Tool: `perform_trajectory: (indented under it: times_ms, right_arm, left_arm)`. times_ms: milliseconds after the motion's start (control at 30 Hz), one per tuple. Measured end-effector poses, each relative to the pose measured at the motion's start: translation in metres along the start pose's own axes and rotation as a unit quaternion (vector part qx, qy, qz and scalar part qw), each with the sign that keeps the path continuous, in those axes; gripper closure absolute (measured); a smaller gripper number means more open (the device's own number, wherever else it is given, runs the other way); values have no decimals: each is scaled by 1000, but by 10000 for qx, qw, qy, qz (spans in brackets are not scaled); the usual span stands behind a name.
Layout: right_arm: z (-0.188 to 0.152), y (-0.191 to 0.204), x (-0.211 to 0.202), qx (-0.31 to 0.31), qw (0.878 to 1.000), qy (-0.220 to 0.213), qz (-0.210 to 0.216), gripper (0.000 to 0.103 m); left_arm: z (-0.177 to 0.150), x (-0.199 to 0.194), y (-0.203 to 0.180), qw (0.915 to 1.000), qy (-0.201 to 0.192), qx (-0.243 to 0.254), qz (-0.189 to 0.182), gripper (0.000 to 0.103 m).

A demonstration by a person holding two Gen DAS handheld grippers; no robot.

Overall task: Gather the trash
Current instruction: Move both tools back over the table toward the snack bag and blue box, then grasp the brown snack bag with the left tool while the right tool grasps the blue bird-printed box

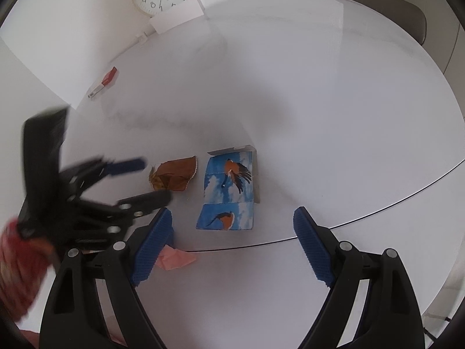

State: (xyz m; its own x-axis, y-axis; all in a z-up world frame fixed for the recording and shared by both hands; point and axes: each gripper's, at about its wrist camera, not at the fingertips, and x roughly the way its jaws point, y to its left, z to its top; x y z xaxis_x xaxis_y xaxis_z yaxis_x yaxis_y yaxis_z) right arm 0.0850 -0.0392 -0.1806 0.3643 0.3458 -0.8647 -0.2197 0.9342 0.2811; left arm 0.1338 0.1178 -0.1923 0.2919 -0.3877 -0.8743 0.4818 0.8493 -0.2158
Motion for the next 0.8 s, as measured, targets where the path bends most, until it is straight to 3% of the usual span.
perform_trajectory:
  times_ms: [167, 267, 333, 467, 600, 667, 800]
  right_arm:
    - [0, -2, 5, 92, 9998, 97, -122, 18]
    - [2, -3, 9, 173, 9996, 144, -147, 18]
    - [4, -1, 14, 183, 9995, 179, -164, 18]
    - [11, 5, 30, 185, 9992, 299, -175, 18]
    - [18, 7, 56, 242, 9981, 532, -206, 18]
    - [20, 9, 68, 207, 9973, 659, -260, 18]
    - [25, 18, 81, -58, 9956, 744, -568, 39]
  left_arm:
    - [7, 24, -4, 9910, 396, 1274, -78, 25]
    - [7, 28, -6, 9847, 348, 1707, -44, 33]
    - [8, 27, -7, 9821, 295, 1856, -97, 48]
    - [10, 22, -1, 9845, 219, 1722, -258, 56]
    - [9, 11, 10, 9906, 20, 1354, -213, 74]
    - [8, 5, 12, 9927, -22, 1204, -109, 78]
    - [-2, -4, 18, 9954, -77, 943, 121, 89]
